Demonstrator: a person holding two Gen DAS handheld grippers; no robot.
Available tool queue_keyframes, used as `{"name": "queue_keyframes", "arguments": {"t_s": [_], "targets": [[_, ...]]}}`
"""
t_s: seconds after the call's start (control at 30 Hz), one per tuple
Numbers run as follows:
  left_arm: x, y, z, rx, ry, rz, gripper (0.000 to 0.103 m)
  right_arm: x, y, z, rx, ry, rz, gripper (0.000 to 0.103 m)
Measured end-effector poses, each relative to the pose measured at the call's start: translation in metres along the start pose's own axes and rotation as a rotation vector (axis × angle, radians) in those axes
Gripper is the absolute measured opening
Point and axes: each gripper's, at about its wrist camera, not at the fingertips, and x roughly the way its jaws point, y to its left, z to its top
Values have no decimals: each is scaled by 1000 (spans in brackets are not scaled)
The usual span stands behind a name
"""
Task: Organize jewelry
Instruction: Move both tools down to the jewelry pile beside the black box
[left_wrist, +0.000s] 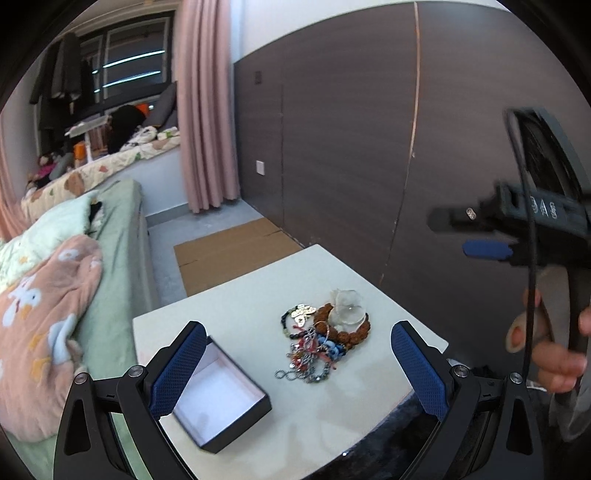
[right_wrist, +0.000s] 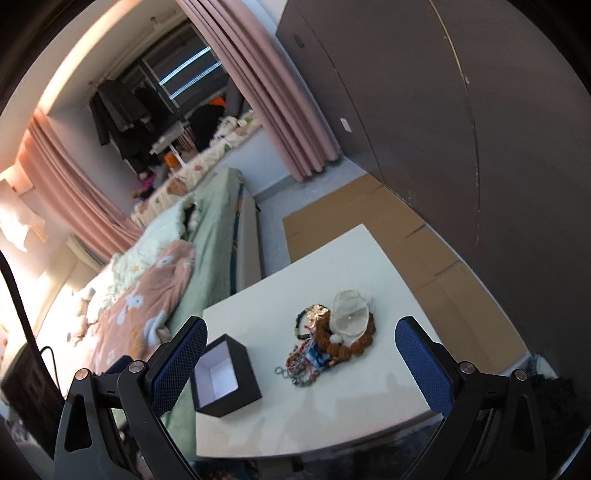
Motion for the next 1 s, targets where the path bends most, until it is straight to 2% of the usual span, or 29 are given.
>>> {"name": "queue_keyframes", "arguments": {"t_s": [0.13,0.27,0.37,0.47,0.53,0.6,0.73,0.83,1.0], "targets": [[25,-5,4,8,39,-46,84,15,-7,14,37,16,43,103],[58,-4,1,0,99,-81,69,36,-26,9,71,32,41,103],[83,-1,-3,-16,146,-98,59,55,-46,0,116,73,8,98],[110,2,-9,-42,196,-128,54,71,-68,-9,209,102,-38,94],[123,2,-14,-51,216,-139,52,88,-84,-14,288,164,-81,79],[134,4,-18,-62,231,-159,50,103,-93,-19,306,207,-108,78],[157,8,-22,-89,256,-207,50,122,-96,-19,311,260,-91,78],[169,4,-26,-62,269,-214,49,129,-98,-18,311,275,-109,78],[193,8,-35,-98,320,-257,32,138,-105,-24,325,303,-138,78]]}}
